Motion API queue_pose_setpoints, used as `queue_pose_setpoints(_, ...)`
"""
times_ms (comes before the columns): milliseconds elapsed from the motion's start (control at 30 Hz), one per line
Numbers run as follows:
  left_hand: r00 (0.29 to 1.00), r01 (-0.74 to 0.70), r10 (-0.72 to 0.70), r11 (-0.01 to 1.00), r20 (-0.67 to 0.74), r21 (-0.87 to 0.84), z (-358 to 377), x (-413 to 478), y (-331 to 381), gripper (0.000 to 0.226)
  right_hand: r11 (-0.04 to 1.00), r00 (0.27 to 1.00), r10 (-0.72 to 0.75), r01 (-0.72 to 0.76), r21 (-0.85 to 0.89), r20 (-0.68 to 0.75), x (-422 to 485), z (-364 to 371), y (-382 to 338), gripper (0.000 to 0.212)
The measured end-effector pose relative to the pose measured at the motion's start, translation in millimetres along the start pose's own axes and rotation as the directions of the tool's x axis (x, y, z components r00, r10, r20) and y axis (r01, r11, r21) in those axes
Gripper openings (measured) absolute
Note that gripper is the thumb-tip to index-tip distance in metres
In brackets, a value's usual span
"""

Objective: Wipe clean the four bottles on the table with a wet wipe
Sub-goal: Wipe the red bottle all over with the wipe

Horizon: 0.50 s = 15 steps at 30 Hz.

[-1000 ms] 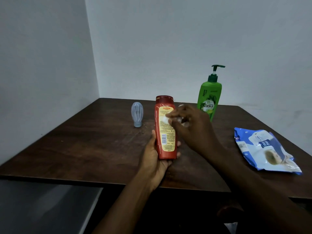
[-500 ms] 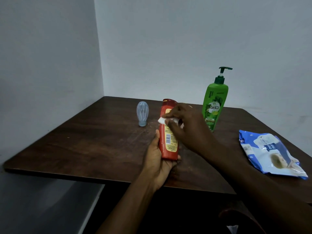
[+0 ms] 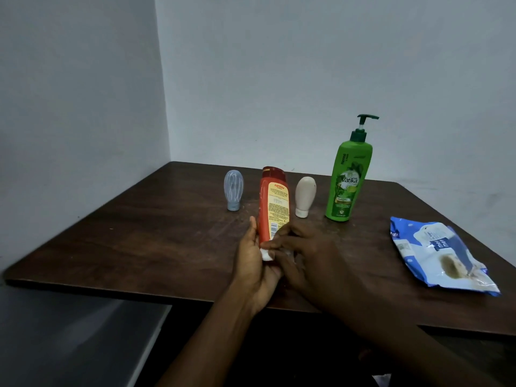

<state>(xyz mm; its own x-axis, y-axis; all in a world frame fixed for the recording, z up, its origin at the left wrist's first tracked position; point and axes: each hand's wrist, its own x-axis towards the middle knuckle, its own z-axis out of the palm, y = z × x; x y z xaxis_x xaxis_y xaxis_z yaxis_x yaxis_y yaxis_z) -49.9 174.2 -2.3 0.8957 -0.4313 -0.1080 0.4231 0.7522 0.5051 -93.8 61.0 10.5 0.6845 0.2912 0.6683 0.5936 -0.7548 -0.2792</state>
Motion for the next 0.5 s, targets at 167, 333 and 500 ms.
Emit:
queue_pose_setpoints(167,0.997,-0.074,0.073,0.986,0.013,0.148,-2,5,-5,0.063,0.991,0.999,0.028,-0.032,-0.13,-0.033,46,-11,5,0.015)
queue_pose_setpoints(333,0.989,-0.143,0.149,0.955,-0.006,0.261,-7,13,-8,0.068,0.972,0.996,0.081,-0.09,-0.216,-0.048,93,-18,13,0.017)
queue_pose_setpoints(500,0.989,-0.147,0.14,0.955,0.046,0.258,-9,14,-7,0.071,0.953,0.988,0.149,-0.152,-0.263,-0.033,117,-20,19,0.019)
